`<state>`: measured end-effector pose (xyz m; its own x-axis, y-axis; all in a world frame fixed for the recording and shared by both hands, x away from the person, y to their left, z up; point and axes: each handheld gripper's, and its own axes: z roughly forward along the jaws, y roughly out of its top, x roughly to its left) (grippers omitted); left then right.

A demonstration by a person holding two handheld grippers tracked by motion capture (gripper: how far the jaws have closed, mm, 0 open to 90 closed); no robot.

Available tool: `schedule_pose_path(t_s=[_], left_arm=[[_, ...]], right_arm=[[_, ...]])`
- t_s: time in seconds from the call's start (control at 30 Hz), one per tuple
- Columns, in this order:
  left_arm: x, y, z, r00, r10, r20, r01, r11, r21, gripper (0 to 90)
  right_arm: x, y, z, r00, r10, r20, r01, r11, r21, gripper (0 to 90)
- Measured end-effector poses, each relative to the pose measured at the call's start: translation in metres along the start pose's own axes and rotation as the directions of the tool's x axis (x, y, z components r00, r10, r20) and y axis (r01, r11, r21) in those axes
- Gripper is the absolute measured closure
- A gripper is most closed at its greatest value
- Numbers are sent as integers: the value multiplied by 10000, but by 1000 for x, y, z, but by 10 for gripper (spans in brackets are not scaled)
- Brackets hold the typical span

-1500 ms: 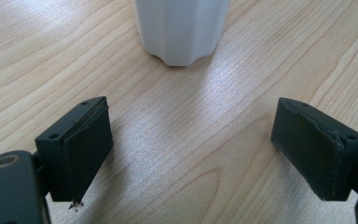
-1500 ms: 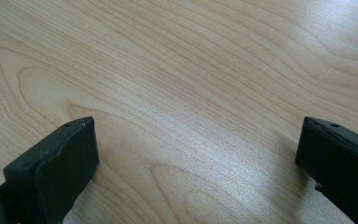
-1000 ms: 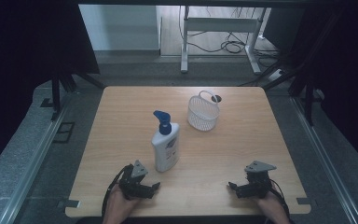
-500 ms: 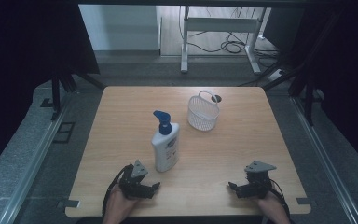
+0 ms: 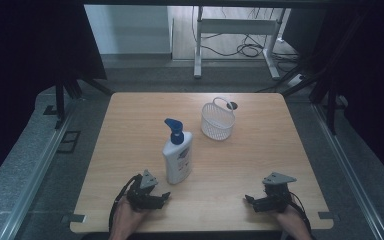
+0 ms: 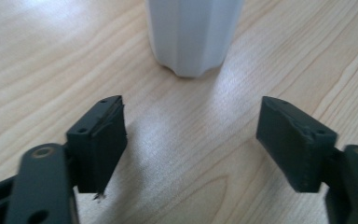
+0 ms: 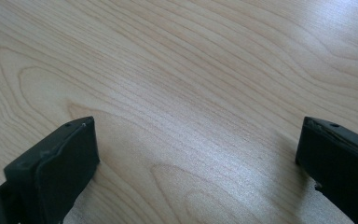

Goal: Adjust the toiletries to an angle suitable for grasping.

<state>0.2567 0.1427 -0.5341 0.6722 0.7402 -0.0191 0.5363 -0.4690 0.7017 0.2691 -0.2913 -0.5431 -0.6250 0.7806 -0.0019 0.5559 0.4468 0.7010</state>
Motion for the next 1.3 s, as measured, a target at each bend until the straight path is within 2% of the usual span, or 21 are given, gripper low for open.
schedule_pose_path(t_s=[0.1,0.13,0.17,0.4,0.53,0.6,0.67,0.7,0.8,0.9,1.03,1.3], left_arm=[[2,1,-3,10000,-59,-58,58,10000,-56,322],[3,1,-3,9999,-94,-53,94,9999,-52,374],[4,1,-4,9999,-109,-36,109,9999,-48,374],[12,3,-5,9995,-309,-58,309,9995,10,526],[18,5,-5,9986,-519,-88,518,9986,-75,576],[22,6,-4,9977,-676,-45,675,9975,-229,628],[23,7,-4,9976,-695,-33,694,9972,-269,644],[24,8,-3,9974,-720,-13,719,9969,-304,690],[27,10,-2,9975,-709,-48,707,9967,-393,726],[31,13,0,9972,-748,-73,743,9960,-502,806],[35,20,4,9980,-605,-163,595,9965,-580,877],[38,28,14,9987,-490,-111,483,9973,-547,892]], right_arm=[[0,0,0,10000,0,-1,0,10000,1,0],[0,0,0,10000,1,-1,-1,10000,0,0],[0,0,0,10000,1,-1,-1,10000,0,0],[0,0,0,10000,-1,0,1,10000,0,0],[0,0,0,10000,-3,-3,3,10000,2,0],[0,0,0,10000,-2,-3,2,10000,2,0],[0,0,0,10000,-4,-4,4,10000,2,0],[0,0,0,10000,2,-15,-2,10000,0,0],[0,0,0,10000,-4,-16,4,10000,1,0],[0,0,0,10000,-5,-17,5,10000,-1,0],[0,1,1,10000,-20,-17,20,10000,-9,0],[0,1,1,10000,-1,-20,1,10000,3,0]])
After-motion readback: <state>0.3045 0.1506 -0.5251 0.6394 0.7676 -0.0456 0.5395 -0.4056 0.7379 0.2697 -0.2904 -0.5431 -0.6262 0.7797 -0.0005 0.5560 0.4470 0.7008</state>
